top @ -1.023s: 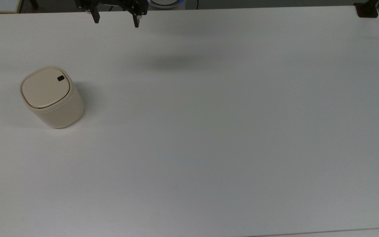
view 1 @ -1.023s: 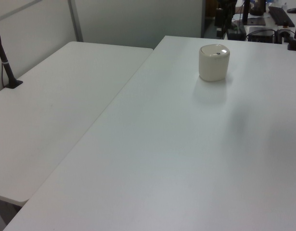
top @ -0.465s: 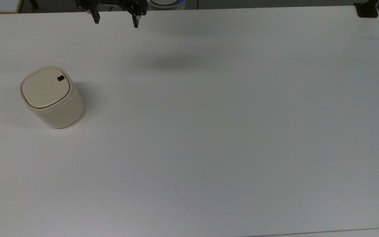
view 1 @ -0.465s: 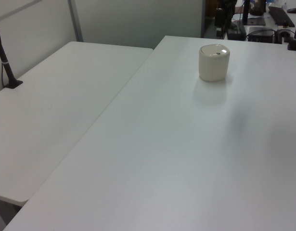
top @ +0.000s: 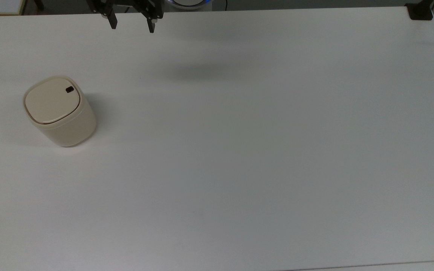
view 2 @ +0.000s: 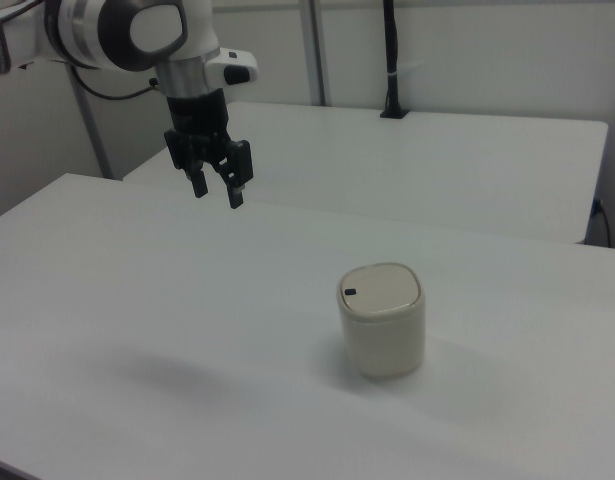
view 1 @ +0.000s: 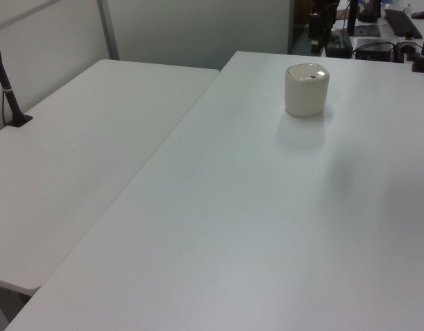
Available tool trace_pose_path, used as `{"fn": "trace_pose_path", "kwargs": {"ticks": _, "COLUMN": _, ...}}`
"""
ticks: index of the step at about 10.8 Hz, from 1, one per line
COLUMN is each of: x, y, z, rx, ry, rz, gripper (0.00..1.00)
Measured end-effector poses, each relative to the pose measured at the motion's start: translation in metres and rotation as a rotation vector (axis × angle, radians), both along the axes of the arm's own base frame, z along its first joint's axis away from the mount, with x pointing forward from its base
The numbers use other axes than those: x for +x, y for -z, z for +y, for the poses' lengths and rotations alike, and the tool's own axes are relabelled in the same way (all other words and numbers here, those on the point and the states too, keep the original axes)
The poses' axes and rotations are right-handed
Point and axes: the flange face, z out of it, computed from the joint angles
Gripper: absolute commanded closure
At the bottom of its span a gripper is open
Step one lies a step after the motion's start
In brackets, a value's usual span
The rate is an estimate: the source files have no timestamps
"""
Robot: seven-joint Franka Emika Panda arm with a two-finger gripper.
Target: Open the trash bin
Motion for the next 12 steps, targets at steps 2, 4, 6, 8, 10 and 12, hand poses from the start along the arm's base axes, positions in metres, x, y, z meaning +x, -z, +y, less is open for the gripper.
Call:
{"fn": "trace_pose_path", "kwargs": {"ticks": 2, "x": 0.0, "y": -0.001, "z": 0.001, "rx": 0.02, "ry": 0.004, "rz": -0.004, "gripper": 0.52}}
{"fn": "trace_pose_path", "kwargs": {"ticks": 4, "x": 0.002, "y": -0.005, "z": -0.008, "rx": 0.025, "ry": 0.103, "rz": -0.019, "gripper": 0.7}}
{"fn": "trace_pose_path", "kwargs": {"ticks": 6, "x": 0.012, "y": -0.003, "z": -0.025, "rx": 0.021, "ry": 0.226, "rz": -0.071, "gripper": 0.8}}
{"fn": "trace_pose_path", "kwargs": {"ticks": 8, "x": 0.023, "y": 0.007, "z": -0.049, "rx": 0.015, "ry": 0.358, "rz": -0.115, "gripper": 0.86}}
{"fn": "trace_pose_path", "kwargs": {"ticks": 10, "x": 0.031, "y": 0.025, "z": -0.072, "rx": 0.007, "ry": 0.482, "rz": -0.109, "gripper": 1.0}}
{"fn": "trace_pose_path", "kwargs": {"ticks": 12, "x": 0.039, "y": 0.047, "z": -0.09, "rx": -0.006, "ry": 0.548, "rz": -0.099, "gripper": 1.0}}
